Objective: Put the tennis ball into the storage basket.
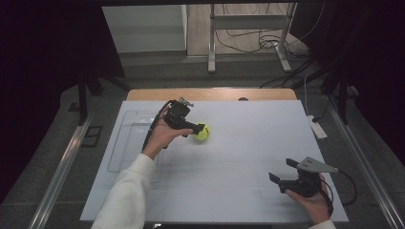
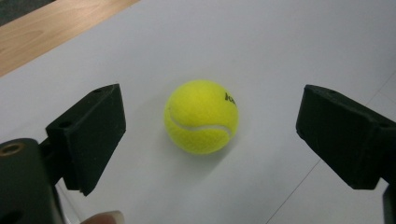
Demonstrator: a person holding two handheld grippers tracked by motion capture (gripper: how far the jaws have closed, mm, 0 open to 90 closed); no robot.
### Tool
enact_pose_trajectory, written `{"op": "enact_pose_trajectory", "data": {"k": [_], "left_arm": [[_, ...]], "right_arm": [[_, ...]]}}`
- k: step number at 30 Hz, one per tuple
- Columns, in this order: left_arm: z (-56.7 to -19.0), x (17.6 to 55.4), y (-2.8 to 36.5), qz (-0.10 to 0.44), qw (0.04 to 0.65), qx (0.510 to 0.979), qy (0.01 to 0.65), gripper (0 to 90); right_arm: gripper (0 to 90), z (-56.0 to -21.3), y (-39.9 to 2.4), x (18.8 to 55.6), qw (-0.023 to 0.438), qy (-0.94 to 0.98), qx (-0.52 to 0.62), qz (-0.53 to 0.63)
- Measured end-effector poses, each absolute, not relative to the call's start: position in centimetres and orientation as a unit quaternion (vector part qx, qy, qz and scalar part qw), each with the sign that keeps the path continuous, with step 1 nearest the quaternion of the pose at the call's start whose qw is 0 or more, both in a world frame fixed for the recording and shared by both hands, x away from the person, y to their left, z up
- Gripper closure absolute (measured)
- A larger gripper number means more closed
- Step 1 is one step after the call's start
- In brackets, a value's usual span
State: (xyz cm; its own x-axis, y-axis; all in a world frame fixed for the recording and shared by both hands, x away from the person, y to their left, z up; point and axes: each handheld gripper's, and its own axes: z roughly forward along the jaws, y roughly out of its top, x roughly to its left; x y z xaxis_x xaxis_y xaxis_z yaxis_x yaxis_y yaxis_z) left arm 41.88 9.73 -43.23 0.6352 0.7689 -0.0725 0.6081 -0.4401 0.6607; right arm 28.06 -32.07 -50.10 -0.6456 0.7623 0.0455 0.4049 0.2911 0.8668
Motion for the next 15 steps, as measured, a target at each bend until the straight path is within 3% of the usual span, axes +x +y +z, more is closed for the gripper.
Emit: {"op": "enact_pose_trajectory", "data": {"k": [15], "left_arm": [[-43.72,42.83,8.94,0.124,0.321,0.843,0.412,8.1]], "right_arm": [[9.8,-50.22,-32.04,28.08,0.192,0.781,0.375,0.461]]}}
